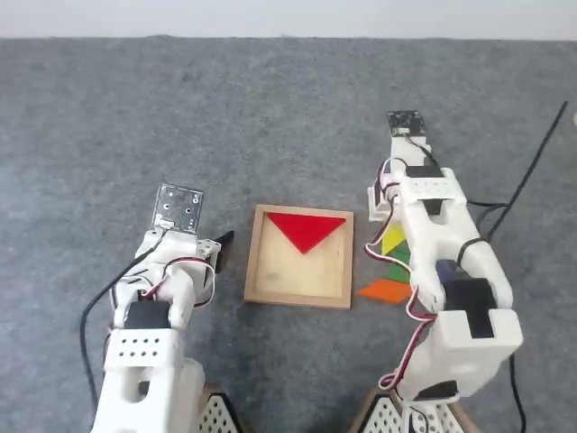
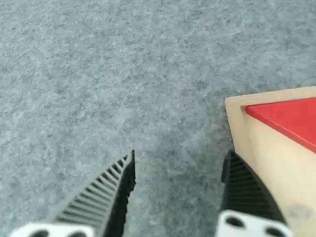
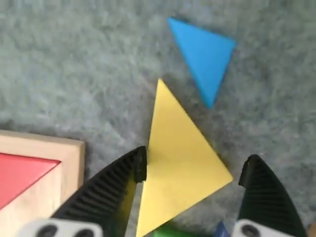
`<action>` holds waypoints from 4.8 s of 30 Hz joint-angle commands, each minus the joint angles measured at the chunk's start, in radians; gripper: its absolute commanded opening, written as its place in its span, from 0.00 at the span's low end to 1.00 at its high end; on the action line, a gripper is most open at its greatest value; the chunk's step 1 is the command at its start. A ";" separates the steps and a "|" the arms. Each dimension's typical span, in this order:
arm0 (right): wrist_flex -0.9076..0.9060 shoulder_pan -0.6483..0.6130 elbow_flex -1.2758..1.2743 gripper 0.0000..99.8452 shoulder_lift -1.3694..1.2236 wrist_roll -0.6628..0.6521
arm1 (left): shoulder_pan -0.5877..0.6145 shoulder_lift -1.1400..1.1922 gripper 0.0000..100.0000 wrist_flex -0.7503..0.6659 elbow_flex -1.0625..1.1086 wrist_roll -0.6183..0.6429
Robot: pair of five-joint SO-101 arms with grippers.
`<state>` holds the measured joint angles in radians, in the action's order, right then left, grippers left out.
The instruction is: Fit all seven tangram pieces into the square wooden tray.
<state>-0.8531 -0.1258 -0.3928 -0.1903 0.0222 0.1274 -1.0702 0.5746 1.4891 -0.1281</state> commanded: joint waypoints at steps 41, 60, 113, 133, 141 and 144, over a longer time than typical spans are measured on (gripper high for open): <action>-0.259 -0.047 -0.100 0.29 0.352 0.183 | -0.002 -0.015 0.28 -0.023 -0.001 0.005; -0.245 -0.028 -0.051 0.30 0.027 0.054 | -0.003 -0.017 0.28 -0.026 0.002 0.005; -0.377 0.035 0.499 0.04 -0.351 0.100 | -0.002 -0.017 0.28 -0.026 0.002 0.005; -0.613 0.140 0.749 0.04 -0.232 0.031 | -0.003 -0.021 0.28 -0.029 0.010 0.005; -0.441 0.137 0.393 0.04 0.008 0.021 | -0.003 -0.023 0.28 -0.029 0.010 0.005; -0.340 0.120 0.230 0.04 0.059 0.002 | -0.003 -0.023 0.28 -0.029 0.010 0.005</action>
<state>-1.3165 0.0046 0.0123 -0.2532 0.0606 0.1274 -1.0702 0.5669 1.5044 -0.1281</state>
